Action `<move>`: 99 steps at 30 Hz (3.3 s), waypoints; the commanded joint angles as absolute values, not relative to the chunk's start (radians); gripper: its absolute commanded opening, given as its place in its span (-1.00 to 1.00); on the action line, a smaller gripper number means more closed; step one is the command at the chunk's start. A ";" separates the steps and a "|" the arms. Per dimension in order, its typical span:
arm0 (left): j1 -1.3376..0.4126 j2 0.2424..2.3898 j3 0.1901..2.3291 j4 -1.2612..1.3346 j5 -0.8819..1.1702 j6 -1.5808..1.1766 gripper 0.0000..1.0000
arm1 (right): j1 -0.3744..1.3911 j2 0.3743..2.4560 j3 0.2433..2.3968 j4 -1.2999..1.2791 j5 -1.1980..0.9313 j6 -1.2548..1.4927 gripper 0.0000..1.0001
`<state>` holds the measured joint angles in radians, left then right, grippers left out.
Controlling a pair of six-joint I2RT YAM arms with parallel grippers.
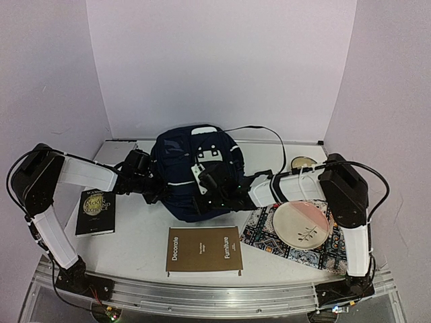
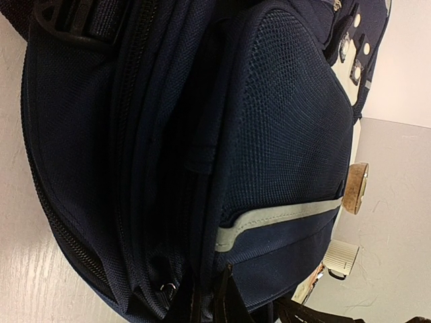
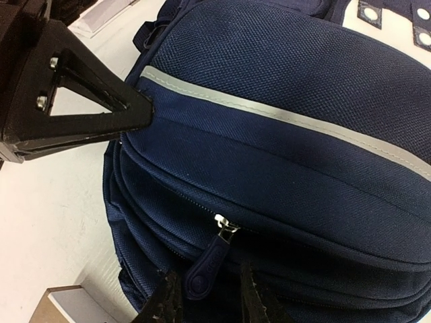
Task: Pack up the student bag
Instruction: Zip the upper front pocket of the student bag, then hold the upper front pocket of the student bag, then zip the upper front pocket of the student bag.
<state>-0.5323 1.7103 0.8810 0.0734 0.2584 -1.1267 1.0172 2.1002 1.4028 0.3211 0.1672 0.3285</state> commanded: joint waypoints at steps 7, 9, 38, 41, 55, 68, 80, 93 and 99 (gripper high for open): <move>-0.546 1.640 0.867 0.120 0.270 -1.114 -1.00 | 1.022 2.155 1.455 0.211 0.249 0.350 -0.60; -0.546 1.629 0.860 0.121 0.260 -1.108 -1.00 | 1.023 2.143 1.450 0.208 0.254 0.344 -0.78; -0.223 1.639 1.180 -0.247 0.172 -0.655 -1.00 | 0.890 1.860 1.375 0.161 0.151 0.156 -1.00; -0.222 1.680 1.230 -0.274 0.211 -0.636 -0.95 | 0.926 1.895 1.427 0.161 0.102 0.158 -1.00; -0.287 1.417 0.947 -0.202 0.306 -0.951 -0.07 | 1.063 2.066 1.598 0.176 0.115 0.193 -1.00; -0.479 1.490 0.863 -0.051 0.287 -1.125 0.00 | 1.090 2.096 1.638 0.177 0.120 0.182 -1.00; -0.520 1.554 0.853 0.036 0.278 -1.158 -0.80 | 1.092 2.084 1.621 0.176 0.165 0.156 -1.00; -0.486 1.389 0.874 -0.083 0.176 -1.060 -1.00 | 0.919 1.918 1.397 0.178 0.276 0.084 -1.00; -0.470 1.382 0.901 -0.103 0.231 -1.028 -1.00 | 0.850 1.933 1.436 0.183 0.234 0.054 -1.00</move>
<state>-0.5015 1.4380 0.8519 -0.0722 0.2318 -1.1011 0.9378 1.9627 1.4128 0.2149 0.1310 0.0829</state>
